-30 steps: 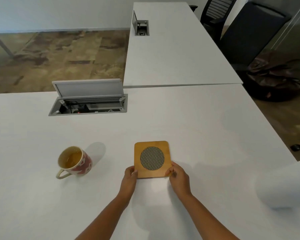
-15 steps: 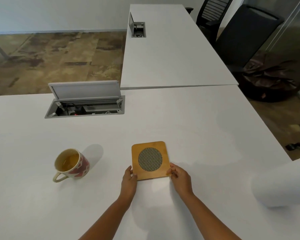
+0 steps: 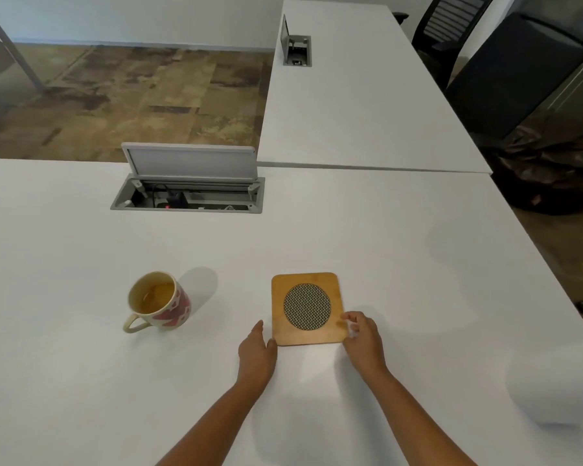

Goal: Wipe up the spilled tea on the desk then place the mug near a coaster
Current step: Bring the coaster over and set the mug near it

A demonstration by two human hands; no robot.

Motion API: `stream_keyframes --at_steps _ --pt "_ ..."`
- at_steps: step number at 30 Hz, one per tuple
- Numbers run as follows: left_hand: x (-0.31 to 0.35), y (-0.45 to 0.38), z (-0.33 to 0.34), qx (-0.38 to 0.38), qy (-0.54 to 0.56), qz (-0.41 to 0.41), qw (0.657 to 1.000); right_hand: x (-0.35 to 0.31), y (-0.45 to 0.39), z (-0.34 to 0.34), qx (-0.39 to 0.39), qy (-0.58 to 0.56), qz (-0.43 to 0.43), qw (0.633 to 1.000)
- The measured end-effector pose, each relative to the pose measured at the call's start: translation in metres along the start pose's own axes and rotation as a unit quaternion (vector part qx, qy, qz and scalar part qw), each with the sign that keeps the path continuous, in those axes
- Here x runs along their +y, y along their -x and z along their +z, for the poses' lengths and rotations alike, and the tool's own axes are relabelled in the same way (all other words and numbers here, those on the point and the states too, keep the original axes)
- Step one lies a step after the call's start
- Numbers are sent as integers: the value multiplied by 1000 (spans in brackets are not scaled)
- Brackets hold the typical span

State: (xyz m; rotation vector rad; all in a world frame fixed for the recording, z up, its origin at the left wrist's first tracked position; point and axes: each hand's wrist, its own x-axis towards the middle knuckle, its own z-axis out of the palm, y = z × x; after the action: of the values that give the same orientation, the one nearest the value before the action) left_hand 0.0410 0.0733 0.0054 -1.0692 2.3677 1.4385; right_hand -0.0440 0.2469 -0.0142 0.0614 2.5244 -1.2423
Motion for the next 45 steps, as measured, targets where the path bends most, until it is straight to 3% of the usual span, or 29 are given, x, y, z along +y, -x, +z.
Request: stream_keyframes --at_steps 9,14,17,20,24,27,37,45 --pt "-47 1 -55 139 102 -102 980 -56 8 45 38 68 -88 993" --pt "-53 4 -95 307 165 -65 935 -102 9 96 -70 66 -162 982" --pt "-60 -1 -125 353 171 -10 920 -122 11 126 -143 73 -187 969" --pt "-72 -12 -151 333 136 4 933 -142 16 154 -215 67 -191 955" --pt "-83 -29 -174 217 110 27 970 -173 20 184 -286 21 -200 937" --pt "-85 -38 -182 158 126 40 978 -186 17 200 -325 13 -175 929" --pt "-86 -63 -190 99 138 90 981 -188 6 218 -332 -3 -161 929" --pt "-84 -56 -189 119 158 94 976 -184 12 214 -321 -45 -131 937"
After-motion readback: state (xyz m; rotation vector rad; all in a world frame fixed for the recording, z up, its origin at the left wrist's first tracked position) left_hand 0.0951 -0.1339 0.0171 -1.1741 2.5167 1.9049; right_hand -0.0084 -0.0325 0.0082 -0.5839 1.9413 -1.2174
